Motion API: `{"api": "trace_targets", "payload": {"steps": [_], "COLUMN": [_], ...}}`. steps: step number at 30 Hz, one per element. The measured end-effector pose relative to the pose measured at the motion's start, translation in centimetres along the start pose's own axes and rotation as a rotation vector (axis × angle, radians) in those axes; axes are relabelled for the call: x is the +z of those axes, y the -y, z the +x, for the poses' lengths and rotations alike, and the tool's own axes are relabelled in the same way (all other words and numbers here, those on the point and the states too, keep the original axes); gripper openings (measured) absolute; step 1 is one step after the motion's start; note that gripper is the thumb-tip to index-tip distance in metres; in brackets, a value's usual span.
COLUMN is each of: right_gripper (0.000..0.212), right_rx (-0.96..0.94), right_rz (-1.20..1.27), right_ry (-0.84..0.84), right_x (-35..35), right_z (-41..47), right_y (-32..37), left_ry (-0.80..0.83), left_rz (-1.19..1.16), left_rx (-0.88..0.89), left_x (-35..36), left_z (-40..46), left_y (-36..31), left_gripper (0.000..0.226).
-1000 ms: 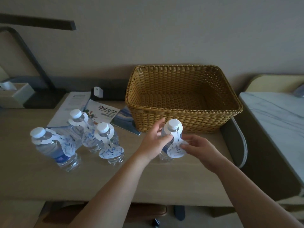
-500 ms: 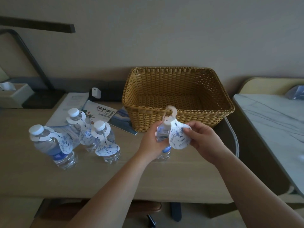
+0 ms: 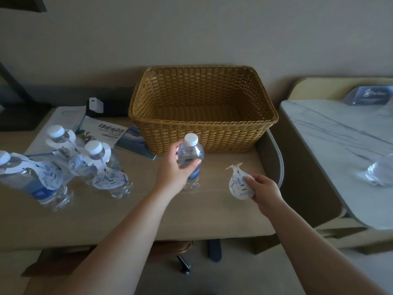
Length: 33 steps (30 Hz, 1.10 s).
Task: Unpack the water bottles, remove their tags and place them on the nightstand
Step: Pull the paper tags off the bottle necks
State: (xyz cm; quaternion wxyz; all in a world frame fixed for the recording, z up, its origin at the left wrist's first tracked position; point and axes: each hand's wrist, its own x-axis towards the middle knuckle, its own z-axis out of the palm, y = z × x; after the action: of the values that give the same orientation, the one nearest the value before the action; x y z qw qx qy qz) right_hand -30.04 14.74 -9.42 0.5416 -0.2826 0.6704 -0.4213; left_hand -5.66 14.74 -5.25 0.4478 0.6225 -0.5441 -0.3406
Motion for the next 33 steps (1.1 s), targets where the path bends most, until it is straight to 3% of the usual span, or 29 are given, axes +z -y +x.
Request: {"api": "trace_targets", "payload": {"steps": [4, 6, 9, 11, 15, 25, 33], "right_gripper": [0.028, 0.04, 0.041, 0.046, 0.056, 0.062, 0.064], "right_rx": [0.035, -0.081, -0.375, -0.452, -0.387, -0.276, -0.292], "right_rz": [-0.141, -0.426, -0.859, -0.992, -1.169, -1.226, -1.228], "right_ry": [-0.064, -0.119, -0.158, -0.085, 0.09, -0.019, 0.008], "right_x": [-0.1, -0.2, -0.4, -0.1, 0.4, -1.0, -1.0], "right_z": [0.7, 0.6, -0.2, -0.7, -0.4, 2.6, 3.1], "right_y": [-0.4, -0.8, -2.4, -3.8, -5.5, -4.1, -3.3], "left_ry": [-0.019, -0.04, -0.059, -0.067, -0.081, -0.086, -0.111], "left_rz": [-0.007, 0.011, 0.012, 0.028, 0.044, 0.049, 0.029], "left_rx": [0.006, 0.009, 0.011, 0.016, 0.015, 0.0, 0.034], "left_x": [0.3, 0.5, 0.7, 0.7, 0.7, 0.8, 1.1], "left_z": [0.0, -0.1, -0.2, -0.3, -0.2, -0.2, -0.3], "left_y": [0.0, 0.0, -0.2, -0.2, -0.1, -0.1, 0.3], "left_gripper": [0.058, 0.059, 0.06, 0.061, 0.064, 0.064, 0.061]}}
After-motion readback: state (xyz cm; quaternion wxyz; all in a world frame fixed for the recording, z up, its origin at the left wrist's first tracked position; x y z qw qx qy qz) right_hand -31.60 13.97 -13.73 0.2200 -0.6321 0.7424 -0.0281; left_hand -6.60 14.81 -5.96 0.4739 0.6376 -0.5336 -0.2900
